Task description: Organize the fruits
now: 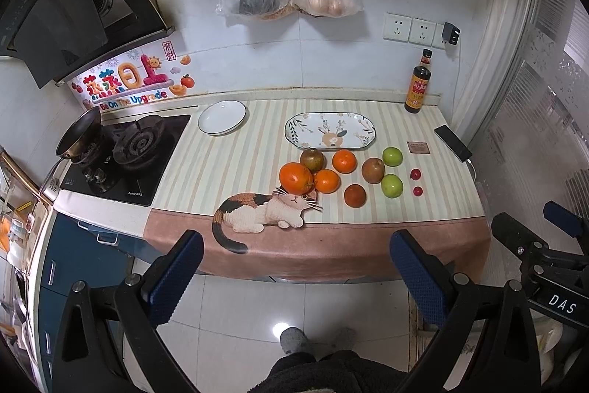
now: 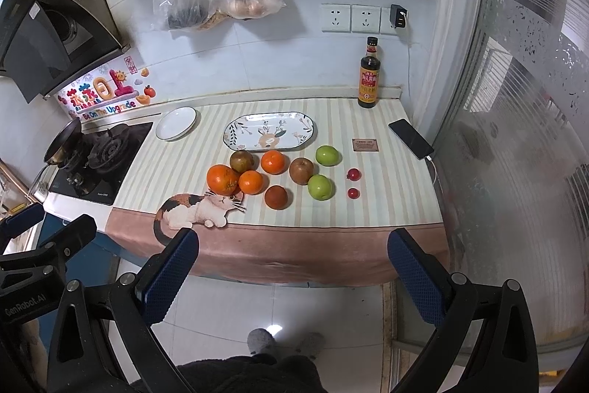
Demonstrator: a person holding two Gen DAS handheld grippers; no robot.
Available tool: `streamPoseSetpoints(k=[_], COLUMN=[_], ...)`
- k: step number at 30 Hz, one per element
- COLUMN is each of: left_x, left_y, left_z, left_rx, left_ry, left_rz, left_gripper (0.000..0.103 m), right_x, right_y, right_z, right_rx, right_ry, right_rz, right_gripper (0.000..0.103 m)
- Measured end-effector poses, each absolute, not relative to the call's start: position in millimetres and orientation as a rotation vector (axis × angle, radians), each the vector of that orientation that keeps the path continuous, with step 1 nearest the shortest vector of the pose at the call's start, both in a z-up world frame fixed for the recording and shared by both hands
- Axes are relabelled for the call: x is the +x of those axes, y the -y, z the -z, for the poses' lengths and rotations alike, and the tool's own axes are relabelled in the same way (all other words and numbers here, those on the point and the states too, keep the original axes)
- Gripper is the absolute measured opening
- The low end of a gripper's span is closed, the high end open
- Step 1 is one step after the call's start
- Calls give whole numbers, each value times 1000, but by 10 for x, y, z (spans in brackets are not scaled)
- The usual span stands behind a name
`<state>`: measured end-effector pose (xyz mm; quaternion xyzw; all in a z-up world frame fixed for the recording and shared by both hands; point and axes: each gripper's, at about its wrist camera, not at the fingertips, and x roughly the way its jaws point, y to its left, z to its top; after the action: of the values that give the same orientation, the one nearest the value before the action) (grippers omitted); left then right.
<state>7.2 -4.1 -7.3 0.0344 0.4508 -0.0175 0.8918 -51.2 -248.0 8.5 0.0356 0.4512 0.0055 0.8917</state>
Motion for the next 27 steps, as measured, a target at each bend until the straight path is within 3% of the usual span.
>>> streamPoseSetpoints(k=[27], left_x=[164], left_y=[73], left_z=[36], left_rx=[61], left_ry=[-939], left_rz=[35], left_gripper=[103], right_x=[-478], right_y=[2449], right_z=[-137], right_rx=[70], right_ry=[-931], right_rz=[-13], right_gripper=[103])
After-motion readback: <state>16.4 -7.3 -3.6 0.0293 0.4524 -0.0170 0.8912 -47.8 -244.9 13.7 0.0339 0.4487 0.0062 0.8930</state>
